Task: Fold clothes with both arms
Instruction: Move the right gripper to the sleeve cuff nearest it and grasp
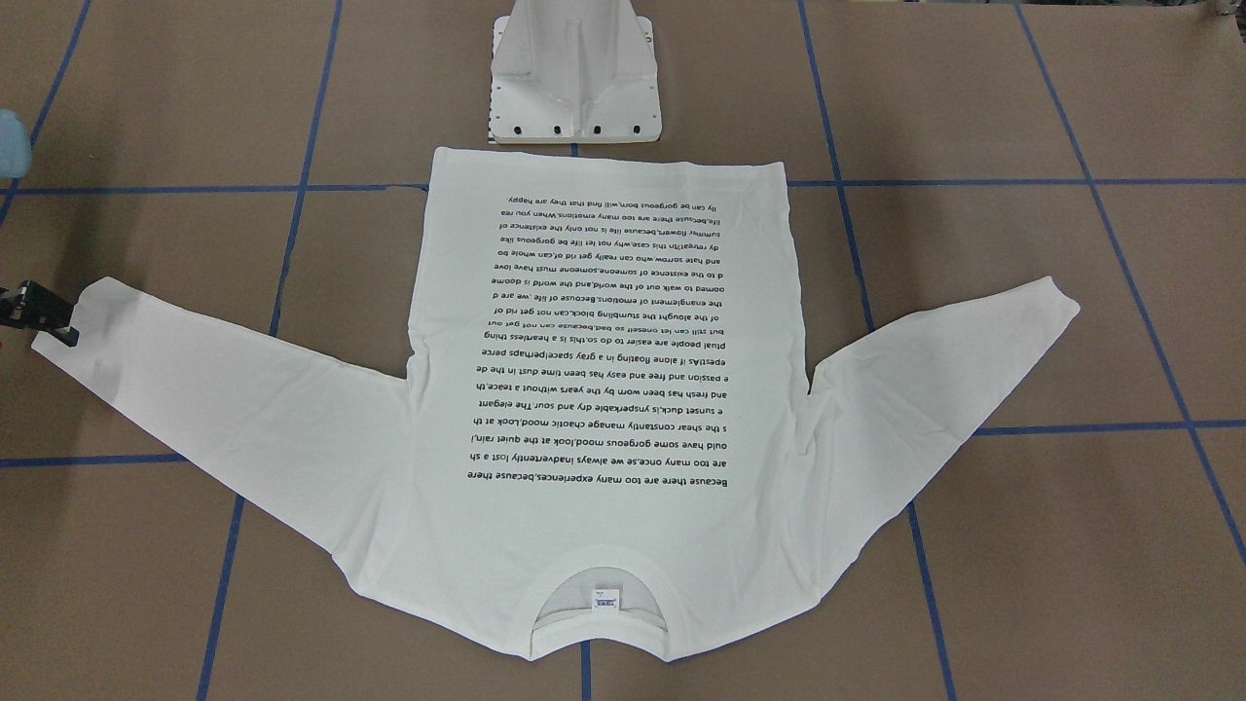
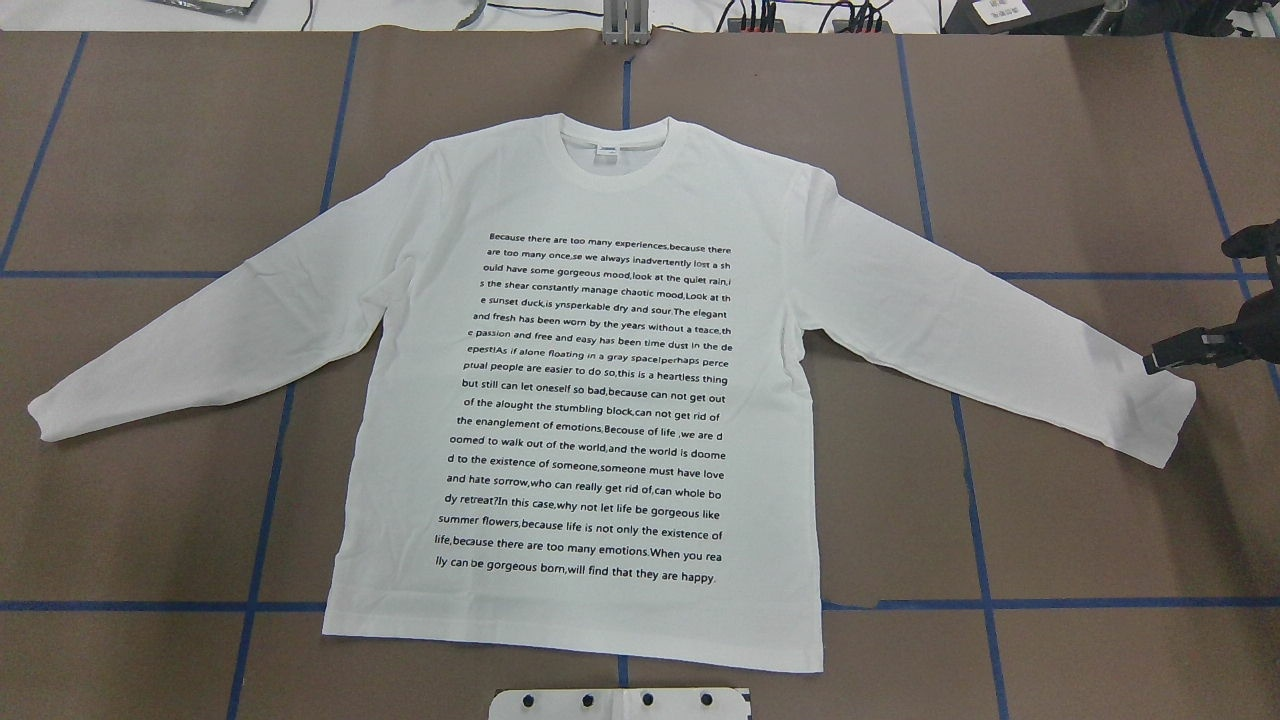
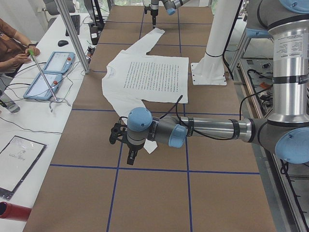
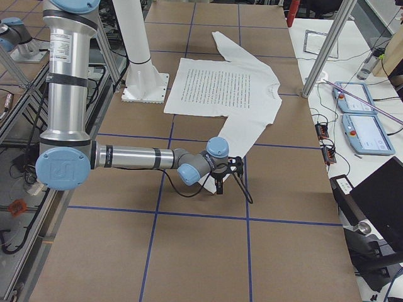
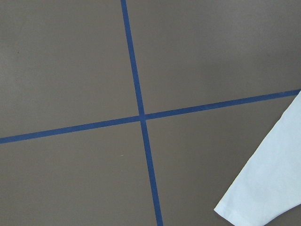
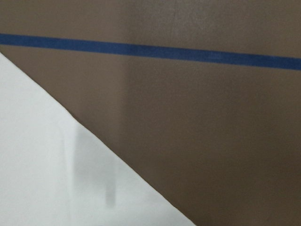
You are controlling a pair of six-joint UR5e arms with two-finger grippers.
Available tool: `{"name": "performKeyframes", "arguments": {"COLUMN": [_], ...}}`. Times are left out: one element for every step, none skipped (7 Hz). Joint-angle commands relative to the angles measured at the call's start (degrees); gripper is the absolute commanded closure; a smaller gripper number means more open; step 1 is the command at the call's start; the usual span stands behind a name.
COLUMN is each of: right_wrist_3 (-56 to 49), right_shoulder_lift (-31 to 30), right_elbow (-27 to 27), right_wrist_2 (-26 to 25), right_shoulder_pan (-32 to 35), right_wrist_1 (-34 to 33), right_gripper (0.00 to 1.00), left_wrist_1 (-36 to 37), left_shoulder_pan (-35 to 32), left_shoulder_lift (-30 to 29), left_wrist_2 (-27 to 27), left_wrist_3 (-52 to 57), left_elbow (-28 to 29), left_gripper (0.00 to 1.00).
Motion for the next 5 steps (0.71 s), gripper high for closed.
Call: {"name": "performKeyframes", "arguments": {"right_wrist_3": [0.1, 0.1, 0.1, 0.2, 0.2], "right_shoulder_lift": [-0.4, -0.3, -0.3, -0.3, -0.3], "right_elbow": [-1.3, -2.2, -2.1, -1.8, -1.6], "right_wrist_2": [-0.2, -0.1, 0.5, 0.7, 0.8], "right_shoulder_pan": [-1.8, -2.0, -2.0, -2.0, -1.9], "right_wrist_1": [-0.2, -0.2, -0.1, -0.2, -0.2], "right_gripper": [0.02, 0.08, 0.19, 0.29, 0.53], "left_wrist_1": [0.0, 0.0, 0.0, 0.0, 0.0], "left_shoulder_pan": [-0.1, -0.1, -0.1, -0.1, -0.1], "left_shoulder_lift": [0.0, 0.0, 0.0, 0.0, 0.0], "left_wrist_2": [0.0, 0.0, 0.0, 0.0, 0.0], "left_wrist_3": [0.2, 0.2, 0.2, 0.1, 0.2], "left_elbow": [-0.2, -0.4, -0.4, -0.3, -0.2], "left_gripper": [0.0, 0.0, 0.0, 0.0, 0.0]}}
